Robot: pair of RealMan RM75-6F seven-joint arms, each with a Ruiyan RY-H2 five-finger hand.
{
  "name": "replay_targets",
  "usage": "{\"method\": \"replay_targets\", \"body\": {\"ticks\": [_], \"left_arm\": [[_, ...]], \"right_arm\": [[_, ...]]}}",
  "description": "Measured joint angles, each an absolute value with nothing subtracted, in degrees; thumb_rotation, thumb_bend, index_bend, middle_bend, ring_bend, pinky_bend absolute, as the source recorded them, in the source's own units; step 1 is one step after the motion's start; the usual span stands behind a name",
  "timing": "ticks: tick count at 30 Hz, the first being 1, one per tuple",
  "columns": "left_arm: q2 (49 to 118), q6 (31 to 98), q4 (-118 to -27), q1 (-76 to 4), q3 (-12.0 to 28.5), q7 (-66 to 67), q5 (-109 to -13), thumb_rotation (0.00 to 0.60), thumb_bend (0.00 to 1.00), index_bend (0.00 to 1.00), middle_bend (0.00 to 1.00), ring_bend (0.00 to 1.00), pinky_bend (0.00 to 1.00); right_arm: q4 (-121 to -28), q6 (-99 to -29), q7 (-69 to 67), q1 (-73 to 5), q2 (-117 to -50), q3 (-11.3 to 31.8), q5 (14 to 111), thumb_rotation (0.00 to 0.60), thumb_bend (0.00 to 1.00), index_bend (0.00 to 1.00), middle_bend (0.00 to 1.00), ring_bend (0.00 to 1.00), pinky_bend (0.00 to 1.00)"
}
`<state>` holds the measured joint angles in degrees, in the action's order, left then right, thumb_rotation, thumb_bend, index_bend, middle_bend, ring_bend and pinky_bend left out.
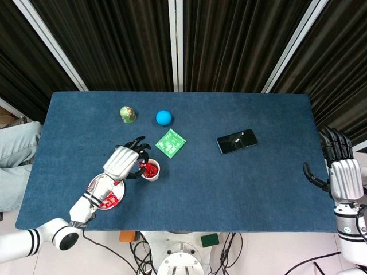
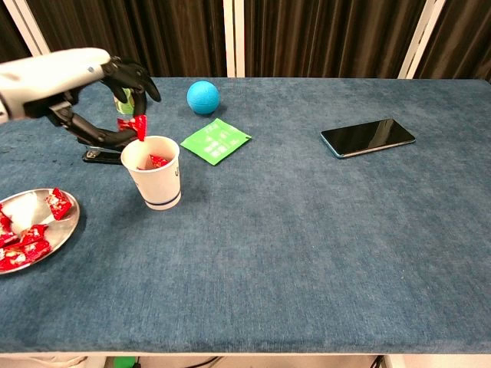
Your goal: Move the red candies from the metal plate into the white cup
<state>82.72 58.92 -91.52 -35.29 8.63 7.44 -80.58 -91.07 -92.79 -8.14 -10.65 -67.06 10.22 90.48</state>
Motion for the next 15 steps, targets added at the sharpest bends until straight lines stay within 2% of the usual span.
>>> {"method": "replay_targets", "body": {"ticks": [6,12,15], "left_arm": [[84.1,58.1,-90.0,-36.0,8.0,8.6,-79.2,0.600,0.35,0.53,0.25,0.07,0.28],[83.7,58.0,-90.0,-36.1,7.3,8.3,-79.2,0.600,0.35,0.34,0.24,0.07,0.28],[83.6,58.3,-90.3,-36.1,7.2,7.9,-79.4,0.600,0.35,0.30,0.24,0.07,0.28]], "right_arm": [[-90.8,-93.0,-8.6,-10.5,-67.0,10.2,90.5,0.600,0.38,0.00,0.00,0.00,0.00],[-90.9,-93.0,-8.5,-10.5,-66.9,10.2,90.6,0.600,0.38,0.00,0.00,0.00,0.00],[-91.0,-92.9,-8.4,-10.6,-67.0,10.1,90.7,0.600,0.38,0.00,0.00,0.00,0.00]]}}
